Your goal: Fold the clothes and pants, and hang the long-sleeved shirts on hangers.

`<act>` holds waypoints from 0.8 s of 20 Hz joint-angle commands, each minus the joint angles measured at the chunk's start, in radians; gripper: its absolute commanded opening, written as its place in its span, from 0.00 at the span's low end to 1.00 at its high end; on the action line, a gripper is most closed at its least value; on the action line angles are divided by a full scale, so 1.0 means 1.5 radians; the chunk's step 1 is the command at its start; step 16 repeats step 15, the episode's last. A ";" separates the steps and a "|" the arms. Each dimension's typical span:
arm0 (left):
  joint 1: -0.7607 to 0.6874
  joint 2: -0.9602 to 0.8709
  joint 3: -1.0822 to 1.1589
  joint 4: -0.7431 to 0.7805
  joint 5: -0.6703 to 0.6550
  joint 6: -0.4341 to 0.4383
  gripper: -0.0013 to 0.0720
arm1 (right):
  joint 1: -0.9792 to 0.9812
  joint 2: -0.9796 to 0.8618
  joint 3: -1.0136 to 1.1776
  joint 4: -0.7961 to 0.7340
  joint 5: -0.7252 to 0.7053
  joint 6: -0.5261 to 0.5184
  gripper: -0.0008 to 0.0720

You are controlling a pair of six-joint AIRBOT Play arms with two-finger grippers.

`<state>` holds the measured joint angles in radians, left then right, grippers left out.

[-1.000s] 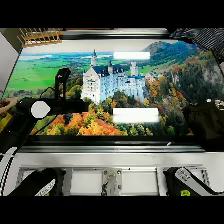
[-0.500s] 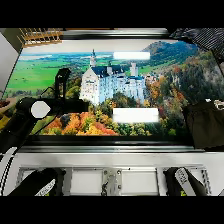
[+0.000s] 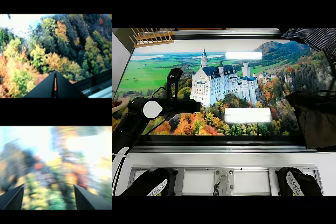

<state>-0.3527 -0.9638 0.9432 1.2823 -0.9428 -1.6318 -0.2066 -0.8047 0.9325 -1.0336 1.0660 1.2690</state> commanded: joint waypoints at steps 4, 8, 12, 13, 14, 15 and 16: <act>-0.001 0.000 0.000 -0.001 0.003 0.000 0.02 | 0.176 -0.041 0.000 0.041 -0.002 -0.034 0.85; -0.001 0.000 0.000 -0.001 0.003 0.000 0.02 | 0.180 -0.043 0.000 0.042 -0.002 -0.034 0.04; -0.001 0.000 0.000 -0.001 0.003 0.000 0.02 | 0.180 -0.043 0.000 0.042 -0.002 -0.034 0.04; -0.001 0.000 0.000 -0.001 0.003 0.000 0.02 | 0.180 -0.043 0.000 0.042 -0.002 -0.034 0.04; -0.001 0.000 0.000 -0.001 0.003 0.000 0.02 | 0.180 -0.043 0.000 0.042 -0.002 -0.034 0.04; -0.001 0.000 0.000 -0.001 0.003 0.000 0.02 | 0.180 -0.043 0.000 0.042 -0.002 -0.034 0.04; -0.001 0.000 0.000 -0.001 0.003 0.000 0.02 | 0.180 -0.043 0.000 0.042 -0.002 -0.034 0.04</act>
